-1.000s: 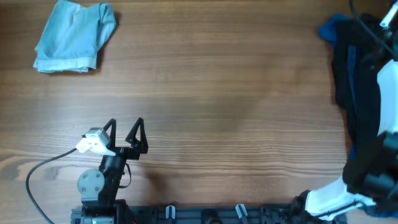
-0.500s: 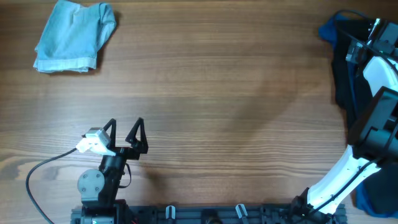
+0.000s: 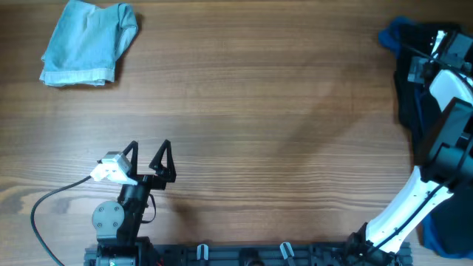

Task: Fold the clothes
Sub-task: 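Reach the right gripper to the dark trousers stack and grasp the top pair, then drag the dark trousers leftward and lay them flat mid-table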

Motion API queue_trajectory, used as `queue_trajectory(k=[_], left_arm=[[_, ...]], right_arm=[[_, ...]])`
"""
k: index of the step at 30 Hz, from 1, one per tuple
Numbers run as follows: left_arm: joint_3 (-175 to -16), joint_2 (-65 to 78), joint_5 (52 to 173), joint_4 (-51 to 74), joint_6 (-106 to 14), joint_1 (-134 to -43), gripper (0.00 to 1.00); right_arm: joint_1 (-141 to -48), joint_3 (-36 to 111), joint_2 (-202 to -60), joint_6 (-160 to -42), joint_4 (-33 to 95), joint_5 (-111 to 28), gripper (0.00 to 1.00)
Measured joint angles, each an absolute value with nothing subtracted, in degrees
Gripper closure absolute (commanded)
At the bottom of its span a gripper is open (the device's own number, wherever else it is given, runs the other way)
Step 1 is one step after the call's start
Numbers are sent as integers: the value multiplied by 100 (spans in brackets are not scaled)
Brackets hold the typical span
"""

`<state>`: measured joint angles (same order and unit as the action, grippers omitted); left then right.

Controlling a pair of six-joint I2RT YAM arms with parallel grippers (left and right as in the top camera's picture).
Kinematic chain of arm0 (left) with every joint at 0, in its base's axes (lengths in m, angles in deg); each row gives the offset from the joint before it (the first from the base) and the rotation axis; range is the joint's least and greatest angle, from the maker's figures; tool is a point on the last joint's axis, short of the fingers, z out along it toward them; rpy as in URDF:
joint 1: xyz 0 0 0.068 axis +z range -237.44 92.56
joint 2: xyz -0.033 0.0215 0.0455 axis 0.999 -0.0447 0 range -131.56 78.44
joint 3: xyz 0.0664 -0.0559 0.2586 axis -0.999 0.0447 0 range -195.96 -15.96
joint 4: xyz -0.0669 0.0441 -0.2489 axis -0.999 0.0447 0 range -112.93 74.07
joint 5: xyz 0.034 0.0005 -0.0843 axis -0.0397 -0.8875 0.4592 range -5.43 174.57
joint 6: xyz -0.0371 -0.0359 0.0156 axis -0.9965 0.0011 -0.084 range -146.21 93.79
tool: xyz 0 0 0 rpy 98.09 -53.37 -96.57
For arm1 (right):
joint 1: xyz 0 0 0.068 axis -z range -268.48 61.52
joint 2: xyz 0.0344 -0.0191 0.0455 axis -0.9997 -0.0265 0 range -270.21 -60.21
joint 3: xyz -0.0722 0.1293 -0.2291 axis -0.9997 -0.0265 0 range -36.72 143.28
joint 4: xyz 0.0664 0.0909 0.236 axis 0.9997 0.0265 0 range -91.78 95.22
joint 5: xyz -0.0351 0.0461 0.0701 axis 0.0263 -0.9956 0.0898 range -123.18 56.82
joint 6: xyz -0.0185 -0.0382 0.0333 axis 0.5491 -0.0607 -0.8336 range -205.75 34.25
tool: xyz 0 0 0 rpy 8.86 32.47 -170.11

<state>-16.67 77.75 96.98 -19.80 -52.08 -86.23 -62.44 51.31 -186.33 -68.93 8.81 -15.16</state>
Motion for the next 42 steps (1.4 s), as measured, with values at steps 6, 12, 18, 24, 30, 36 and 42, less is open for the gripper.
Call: queue_trajectory(k=[6,12,18,24,30,36,42], left_arm=[[-1667,7775,9698,-1980,-5205,-8623,0],[-1667,7775,9698,-1980,-5205,-8623,0],[-1667,7775,9698,-1982,-5205,-8623,0],[-1667,7775,9698,-1980,-5205,-8623,0],[-1667,7775,9698,-1980,-5205,-8623,0],[-1667,7775,9700,-1980,-5205,-8623,0],[-1667,7775,9698,-1980,-5205,-8623,0]], right_arm=[[-6131,5131,-18677,-7092,879,-1638,52],[-6131,5131,-18677,-7313,879,-1802,95],[-6117,5133,-18522,-7945,1021,-1796,96],[-6146,5133,-17462,-8530,1423,-2770,95],[-6861,5135,-17154,-9129,1821,-3857,96],[-8563,5135,-17154,-9737,1933,-4239,96],[-10445,5135,-17154,-10063,2212,-4401,96]])
